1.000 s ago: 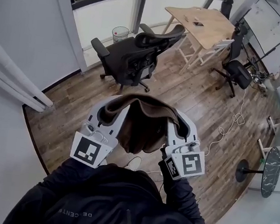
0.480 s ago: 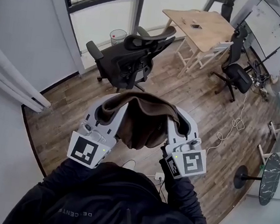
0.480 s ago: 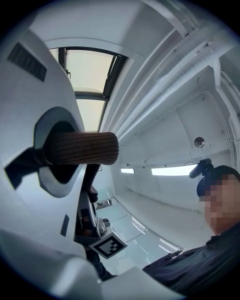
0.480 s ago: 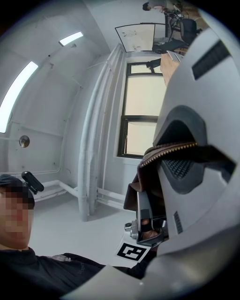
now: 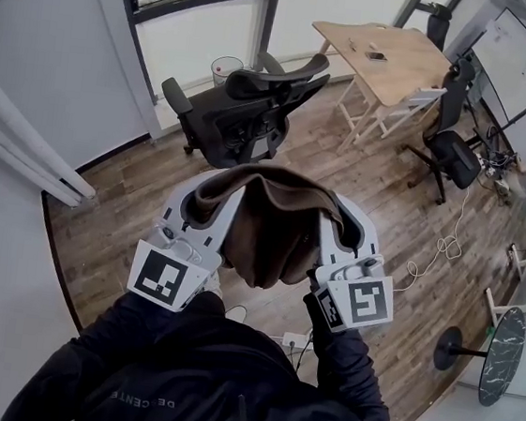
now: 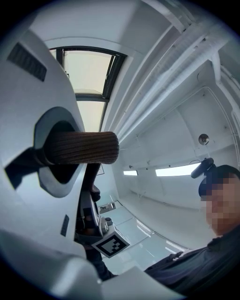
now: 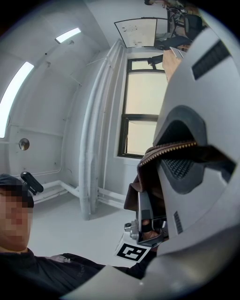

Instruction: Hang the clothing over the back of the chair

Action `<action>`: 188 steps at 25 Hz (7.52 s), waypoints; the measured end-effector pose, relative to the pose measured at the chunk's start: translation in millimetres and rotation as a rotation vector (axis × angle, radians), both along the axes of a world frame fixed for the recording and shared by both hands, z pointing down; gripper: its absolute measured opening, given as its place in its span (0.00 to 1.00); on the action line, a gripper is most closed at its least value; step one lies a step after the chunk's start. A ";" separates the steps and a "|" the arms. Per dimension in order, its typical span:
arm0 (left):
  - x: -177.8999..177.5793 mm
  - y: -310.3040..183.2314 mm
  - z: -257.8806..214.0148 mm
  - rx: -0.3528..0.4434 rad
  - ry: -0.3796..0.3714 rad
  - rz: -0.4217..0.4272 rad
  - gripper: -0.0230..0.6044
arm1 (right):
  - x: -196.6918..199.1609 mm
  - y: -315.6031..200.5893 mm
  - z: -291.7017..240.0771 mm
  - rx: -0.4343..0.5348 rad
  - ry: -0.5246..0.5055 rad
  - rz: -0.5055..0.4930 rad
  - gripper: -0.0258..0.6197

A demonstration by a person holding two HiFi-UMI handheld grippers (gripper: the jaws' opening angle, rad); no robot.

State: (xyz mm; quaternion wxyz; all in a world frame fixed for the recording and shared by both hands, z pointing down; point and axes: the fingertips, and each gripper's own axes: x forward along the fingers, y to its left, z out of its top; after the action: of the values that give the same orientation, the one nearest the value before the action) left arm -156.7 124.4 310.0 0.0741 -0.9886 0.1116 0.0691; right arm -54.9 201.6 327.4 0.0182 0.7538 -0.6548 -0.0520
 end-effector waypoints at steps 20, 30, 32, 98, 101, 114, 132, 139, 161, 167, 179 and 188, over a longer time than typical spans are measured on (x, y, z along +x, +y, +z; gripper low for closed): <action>105.8 -115.8 -9.8 0.000 0.055 0.039 0.12 | 100.0 -113.1 -10.6 -0.002 0.011 0.040 0.09; 156.2 -147.1 -22.1 0.035 0.070 0.071 0.12 | 153.0 -148.8 -24.4 0.016 0.037 0.072 0.09; 164.9 -152.1 -24.6 0.038 0.072 0.053 0.12 | 163.5 -156.7 -27.3 0.019 0.043 0.054 0.09; 294.8 -502.3 -33.1 0.061 0.049 -0.512 0.12 | 313.6 -555.1 -38.4 -0.001 0.035 -0.485 0.08; 297.9 -511.1 -21.6 0.047 0.038 -0.503 0.12 | 316.3 -562.4 -26.9 -0.018 0.030 -0.477 0.09; 305.5 -527.1 19.2 0.064 -0.072 -0.413 0.12 | 322.6 -585.9 21.1 -0.139 0.062 -0.687 0.09; 296.2 -551.8 128.4 -0.151 -0.231 -0.333 0.53 | 323.6 -611.9 118.5 -0.394 0.008 -0.718 0.37; 292.7 -545.9 103.7 -0.114 -0.189 -0.372 0.54 | 317.9 -604.4 101.4 -0.318 -0.002 -0.748 0.38; 301.4 -440.0 -10.4 -0.070 -0.051 -0.306 0.26 | 293.9 -502.1 -28.6 -0.029 -0.030 -0.791 0.16; 297.9 -410.3 -11.0 -0.072 -0.041 -0.328 0.10 | 276.2 -470.4 -35.2 -0.009 -0.050 -0.814 0.05; 302.4 -395.3 -3.7 -0.069 -0.066 -0.360 0.06 | 267.4 -459.5 -25.3 0.006 0.028 -0.764 0.05; 305.2 -402.1 -5.7 -0.062 -0.053 -0.376 0.06 | 279.1 -467.0 -21.9 -0.002 0.028 -0.741 0.05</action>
State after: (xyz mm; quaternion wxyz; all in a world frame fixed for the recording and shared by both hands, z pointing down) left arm 148.6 -277.6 304.3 0.0583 -0.9535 0.2945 0.0246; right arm 224.2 -265.4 305.5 0.0078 0.4646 -0.8831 -0.0647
